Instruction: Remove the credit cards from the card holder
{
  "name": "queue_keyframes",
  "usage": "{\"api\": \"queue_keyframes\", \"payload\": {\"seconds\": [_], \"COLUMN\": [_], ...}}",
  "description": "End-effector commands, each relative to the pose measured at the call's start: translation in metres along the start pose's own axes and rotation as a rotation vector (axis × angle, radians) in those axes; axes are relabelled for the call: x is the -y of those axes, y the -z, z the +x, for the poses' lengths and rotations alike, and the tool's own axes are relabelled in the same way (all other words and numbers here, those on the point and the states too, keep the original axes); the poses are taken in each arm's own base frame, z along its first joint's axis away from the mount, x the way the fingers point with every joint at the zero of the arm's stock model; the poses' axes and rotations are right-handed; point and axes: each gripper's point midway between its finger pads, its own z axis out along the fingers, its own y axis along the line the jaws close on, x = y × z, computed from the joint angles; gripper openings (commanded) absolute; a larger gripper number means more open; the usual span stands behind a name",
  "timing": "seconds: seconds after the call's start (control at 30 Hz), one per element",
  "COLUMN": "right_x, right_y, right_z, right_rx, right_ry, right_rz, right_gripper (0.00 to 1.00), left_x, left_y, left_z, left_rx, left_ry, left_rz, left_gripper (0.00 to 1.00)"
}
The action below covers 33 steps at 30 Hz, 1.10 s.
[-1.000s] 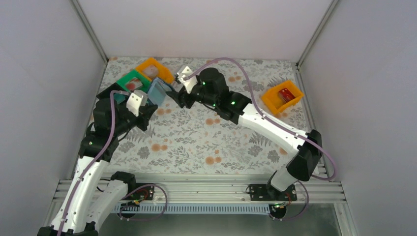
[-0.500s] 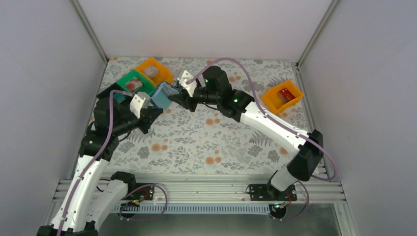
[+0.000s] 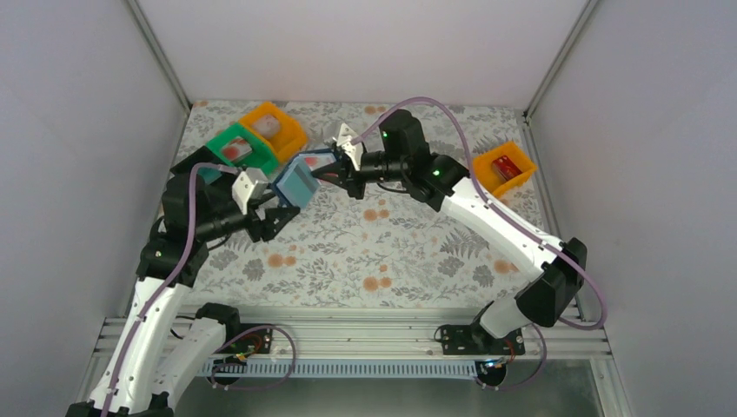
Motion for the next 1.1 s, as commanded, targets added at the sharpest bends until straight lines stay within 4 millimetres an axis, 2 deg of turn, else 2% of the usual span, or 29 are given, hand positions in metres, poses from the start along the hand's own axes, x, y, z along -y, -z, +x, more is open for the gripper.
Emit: {"api": "queue_keyframes", "payload": {"seconds": [0.0,0.1,0.27,0.3,0.4,0.43,0.47,0.53,0.6,0.63,0.73,0.8,0.83,0.93,1.07], "right_x": [-0.018,-0.020,-0.027,-0.030,-0.041,-0.043,-0.045,-0.050,-0.053,-0.053,-0.041,-0.028,-0.023,-0.012,-0.013], "right_y": [0.003,-0.001,-0.003,-0.002,0.006,0.009,0.012,0.016,0.020,0.022,0.030,0.035,0.037,0.038,0.034], "right_z": [-0.008,-0.008,-0.006,-0.003,0.001,0.001,0.001,-0.001,-0.002,-0.002,0.002,0.005,0.007,0.009,0.012], "right_rx": [0.012,0.008,0.011,0.007,0.010,0.013,0.016,0.023,0.030,0.032,0.039,0.036,0.032,0.022,0.015], "right_ry": [-0.101,-0.125,-0.107,-0.098,-0.041,-0.031,-0.025,-0.015,-0.012,-0.013,-0.033,-0.052,-0.061,-0.073,-0.093], "right_rz": [-0.124,-0.151,-0.190,-0.205,-0.251,-0.261,-0.271,-0.304,-0.329,-0.338,-0.312,-0.273,-0.257,-0.211,-0.240], "right_gripper": [0.04,0.04,0.04,0.04,0.04,0.04,0.04,0.04,0.08,0.10,0.24,0.42,0.47,0.50,0.42], "left_x": [0.019,0.019,0.015,0.013,0.018,0.022,0.025,0.028,0.029,0.029,0.029,0.025,0.023,0.024,0.023], "left_y": [0.001,-0.003,-0.005,-0.004,0.001,0.003,0.004,0.006,0.007,0.007,0.007,0.006,0.005,0.005,0.005], "left_z": [-0.008,-0.006,-0.013,-0.015,-0.021,-0.021,-0.020,-0.018,-0.016,-0.016,-0.014,-0.011,-0.010,-0.009,-0.009], "left_rx": [0.058,0.063,0.087,0.093,0.099,0.098,0.092,0.085,0.081,0.081,0.076,0.072,0.071,0.071,0.069], "left_ry": [-0.079,-0.046,0.039,0.049,0.038,0.020,0.014,0.006,0.012,0.016,0.032,0.058,0.061,0.047,0.037], "left_rz": [0.114,0.139,0.136,0.127,0.144,0.159,0.169,0.176,0.179,0.179,0.175,0.156,0.151,0.149,0.145], "left_gripper": [0.89,0.99,1.00,0.97,0.73,0.62,0.46,0.24,0.07,0.03,0.02,0.02,0.02,0.02,0.02]}}
